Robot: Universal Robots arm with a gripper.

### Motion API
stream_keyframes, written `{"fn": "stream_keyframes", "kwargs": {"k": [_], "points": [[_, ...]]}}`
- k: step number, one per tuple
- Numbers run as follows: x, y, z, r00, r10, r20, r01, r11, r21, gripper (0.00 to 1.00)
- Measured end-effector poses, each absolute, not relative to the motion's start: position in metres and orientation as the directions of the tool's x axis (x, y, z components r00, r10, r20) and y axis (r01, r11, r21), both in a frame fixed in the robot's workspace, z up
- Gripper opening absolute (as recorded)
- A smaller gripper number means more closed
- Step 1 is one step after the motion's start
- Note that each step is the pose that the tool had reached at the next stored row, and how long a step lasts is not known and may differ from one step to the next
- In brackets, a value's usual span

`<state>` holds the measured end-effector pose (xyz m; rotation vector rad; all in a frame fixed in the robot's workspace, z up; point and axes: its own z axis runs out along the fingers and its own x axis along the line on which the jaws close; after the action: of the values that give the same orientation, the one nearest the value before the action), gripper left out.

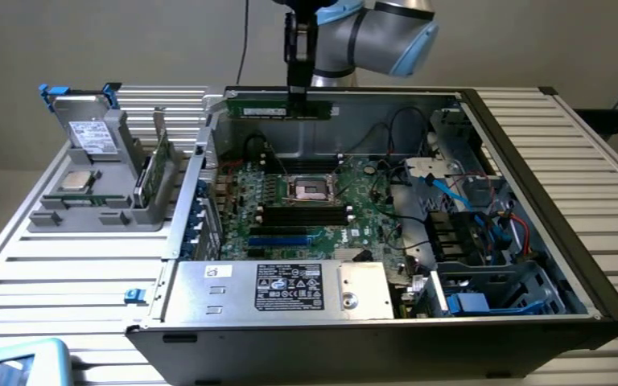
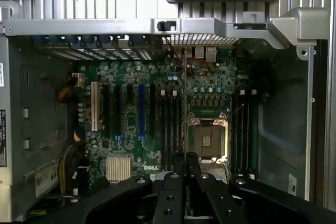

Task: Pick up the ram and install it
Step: 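Pick up the ram and move it above insertion slot, then insert the ram into the slot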

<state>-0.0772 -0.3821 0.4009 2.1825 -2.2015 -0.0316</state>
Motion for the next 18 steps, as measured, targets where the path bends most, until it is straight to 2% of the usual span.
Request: {"fn": "stream_keyframes", "kwargs": {"k": [7, 18], "points": [[-0.066, -0.37, 0.395, -0.008, -1.0, 0.025, -0.999, 0.009, 0.041, 0.13], [-0.066, -0.369, 0.393, -0.008, -1.0, 0.025, -0.999, 0.009, 0.039, 0.13]]}}
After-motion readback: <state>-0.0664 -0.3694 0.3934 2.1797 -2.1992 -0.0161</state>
